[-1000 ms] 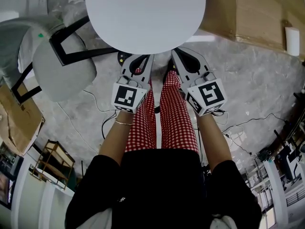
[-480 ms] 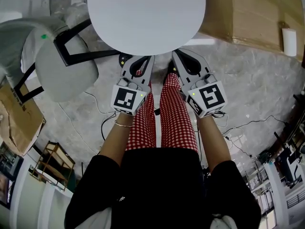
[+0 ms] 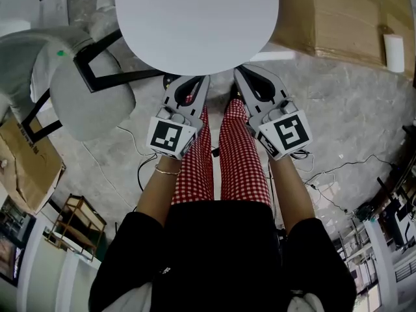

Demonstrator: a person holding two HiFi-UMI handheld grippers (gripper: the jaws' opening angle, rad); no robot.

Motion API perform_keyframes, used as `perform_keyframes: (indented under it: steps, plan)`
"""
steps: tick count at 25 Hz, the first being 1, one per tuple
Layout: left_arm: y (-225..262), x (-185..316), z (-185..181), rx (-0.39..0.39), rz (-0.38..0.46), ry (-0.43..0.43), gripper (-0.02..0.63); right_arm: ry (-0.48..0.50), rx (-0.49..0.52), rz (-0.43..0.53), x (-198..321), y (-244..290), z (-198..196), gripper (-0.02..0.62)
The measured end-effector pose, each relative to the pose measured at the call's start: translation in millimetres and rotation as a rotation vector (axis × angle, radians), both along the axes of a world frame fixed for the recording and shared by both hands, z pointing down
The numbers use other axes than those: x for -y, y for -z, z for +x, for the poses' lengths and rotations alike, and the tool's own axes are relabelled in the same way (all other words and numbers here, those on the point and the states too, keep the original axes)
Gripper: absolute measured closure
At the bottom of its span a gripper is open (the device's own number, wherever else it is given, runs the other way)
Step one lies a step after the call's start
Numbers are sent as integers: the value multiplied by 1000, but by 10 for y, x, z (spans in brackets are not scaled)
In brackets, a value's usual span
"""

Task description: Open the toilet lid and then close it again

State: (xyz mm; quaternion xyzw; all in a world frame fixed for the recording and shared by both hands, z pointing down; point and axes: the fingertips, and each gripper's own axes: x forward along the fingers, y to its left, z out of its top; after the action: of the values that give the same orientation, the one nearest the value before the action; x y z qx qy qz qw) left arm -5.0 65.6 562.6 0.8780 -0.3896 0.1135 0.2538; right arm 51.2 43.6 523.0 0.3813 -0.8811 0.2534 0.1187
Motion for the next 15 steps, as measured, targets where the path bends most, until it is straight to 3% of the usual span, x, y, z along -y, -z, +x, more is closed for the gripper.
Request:
perform_keyframes:
  steps: [5,7,10,15]
  plan:
    - [23,0,9,-23,-3,4,603,-25,40,60,6,66,63,575]
    - [33,6,10,-32,6,2,603,-65,-1,75,6,1,182,575]
    - [74,30,20,-42,15,10,603,-112,-93,3,-47,-286,347,575]
    - [139,42,21,-37,20,4,603,-155,-54,-43,-88,-373,343,575]
